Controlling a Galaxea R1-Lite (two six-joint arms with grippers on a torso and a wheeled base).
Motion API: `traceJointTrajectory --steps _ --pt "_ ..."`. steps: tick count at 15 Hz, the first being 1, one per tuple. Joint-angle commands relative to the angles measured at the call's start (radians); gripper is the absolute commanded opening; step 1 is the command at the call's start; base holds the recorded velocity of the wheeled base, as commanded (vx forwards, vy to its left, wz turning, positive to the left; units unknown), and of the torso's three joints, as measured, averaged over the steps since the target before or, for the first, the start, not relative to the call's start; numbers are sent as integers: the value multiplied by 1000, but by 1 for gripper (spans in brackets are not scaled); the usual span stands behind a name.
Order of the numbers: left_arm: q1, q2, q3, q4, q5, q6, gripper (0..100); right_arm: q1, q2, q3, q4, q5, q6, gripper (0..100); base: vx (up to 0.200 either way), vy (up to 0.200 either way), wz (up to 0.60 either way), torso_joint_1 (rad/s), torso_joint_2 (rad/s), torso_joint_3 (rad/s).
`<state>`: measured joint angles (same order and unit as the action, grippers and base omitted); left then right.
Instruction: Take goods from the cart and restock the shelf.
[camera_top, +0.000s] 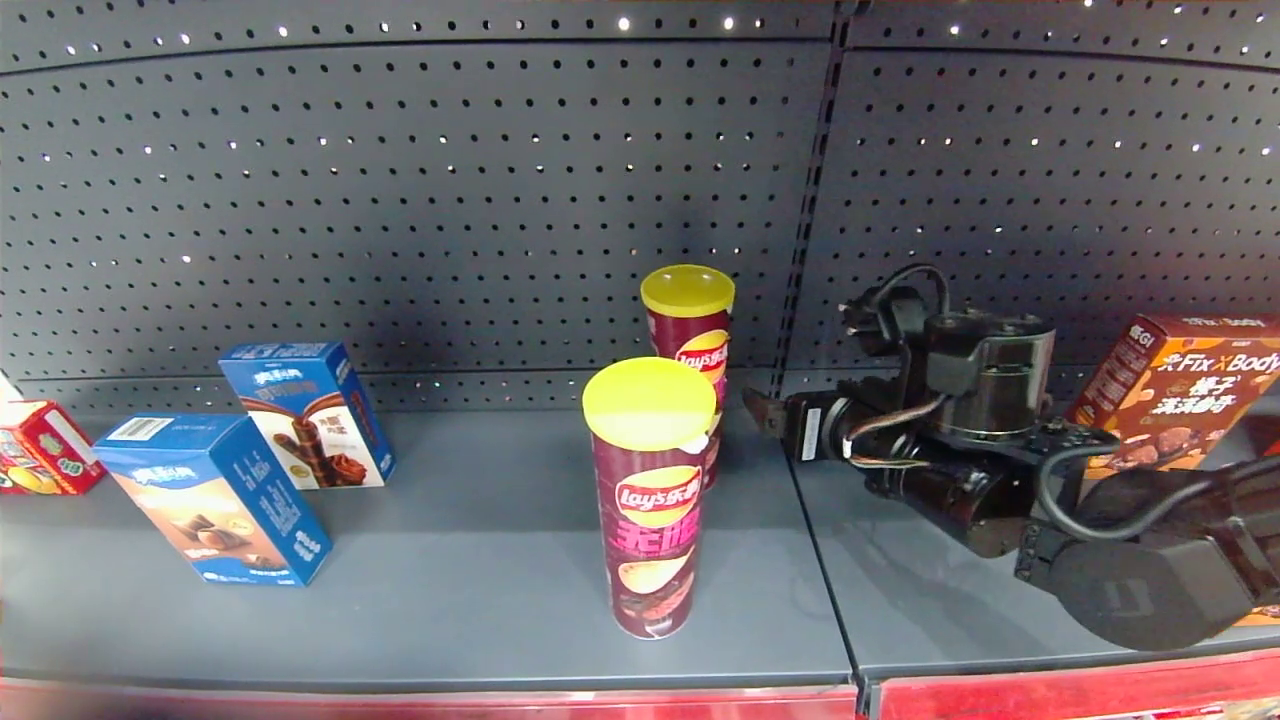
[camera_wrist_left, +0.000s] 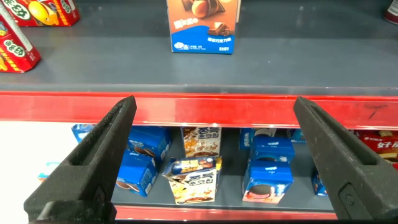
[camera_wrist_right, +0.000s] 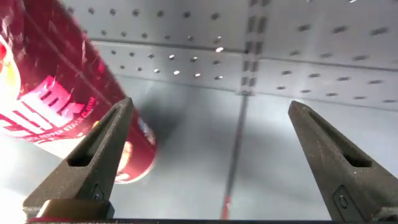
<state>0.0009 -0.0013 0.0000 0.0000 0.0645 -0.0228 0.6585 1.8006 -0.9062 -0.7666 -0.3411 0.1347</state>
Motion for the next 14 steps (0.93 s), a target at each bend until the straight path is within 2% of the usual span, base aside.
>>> traceJointTrajectory --steps 1,3,6,7,9,10,13,14 --pt "1 1 0 0 0 0 100 -7 -158 62 10 7 -30 100 0 0 0 0 0 0" --pt "1 1 0 0 0 0 100 -2 -313 118 49 56 -84 100 0 0 0 0 0 0" --pt "1 1 0 0 0 0 100 -23 -564 132 267 97 -110 100 0 0 0 0 0 0" --pt "1 1 0 0 0 0 100 -66 -618 139 296 109 -132 100 0 0 0 0 0 0" --pt "1 1 0 0 0 0 100 -214 -744 196 311 237 -182 100 0 0 0 0 0 0" --pt "1 1 0 0 0 0 100 -240 -793 220 323 271 -184 100 0 0 0 0 0 0" --pt "1 1 0 0 0 0 100 -246 -889 251 359 277 -184 100 0 0 0 0 0 0" --pt "1 1 0 0 0 0 100 -332 -1000 322 366 289 -184 100 0 0 0 0 0 0"
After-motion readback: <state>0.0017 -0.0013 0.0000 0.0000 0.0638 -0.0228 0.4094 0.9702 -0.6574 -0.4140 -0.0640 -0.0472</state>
